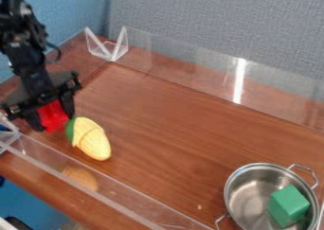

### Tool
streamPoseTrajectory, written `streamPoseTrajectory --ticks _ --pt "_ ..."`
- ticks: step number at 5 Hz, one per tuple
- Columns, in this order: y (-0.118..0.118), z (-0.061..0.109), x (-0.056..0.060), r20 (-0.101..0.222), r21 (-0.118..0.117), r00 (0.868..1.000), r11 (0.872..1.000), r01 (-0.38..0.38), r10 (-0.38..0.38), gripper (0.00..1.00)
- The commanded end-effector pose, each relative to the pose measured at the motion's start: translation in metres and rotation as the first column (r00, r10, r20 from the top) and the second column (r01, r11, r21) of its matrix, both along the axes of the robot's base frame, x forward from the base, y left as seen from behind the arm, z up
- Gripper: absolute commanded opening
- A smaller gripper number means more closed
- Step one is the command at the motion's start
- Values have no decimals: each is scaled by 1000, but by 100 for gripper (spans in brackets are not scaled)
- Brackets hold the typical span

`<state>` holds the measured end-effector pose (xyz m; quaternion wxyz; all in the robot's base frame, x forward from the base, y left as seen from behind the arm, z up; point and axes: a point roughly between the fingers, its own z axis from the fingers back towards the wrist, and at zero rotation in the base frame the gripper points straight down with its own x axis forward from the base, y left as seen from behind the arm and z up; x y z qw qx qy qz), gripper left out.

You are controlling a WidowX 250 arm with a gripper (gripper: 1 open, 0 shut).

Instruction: Put the red object to the left side of the table

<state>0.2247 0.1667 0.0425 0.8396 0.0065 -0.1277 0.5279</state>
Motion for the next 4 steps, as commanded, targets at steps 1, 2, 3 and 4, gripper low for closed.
streamPoseTrajectory --ticks 1,2,3,4 --pt "3 -3 6 18 29 1000 1000 6 -7 0" --pt "4 -7 7 23 33 1000 999 17 -18 0" --pt "5 -11 8 23 42 999 999 27 -28 100" --pt "4 -15 9 22 49 999 998 34 -35 100"
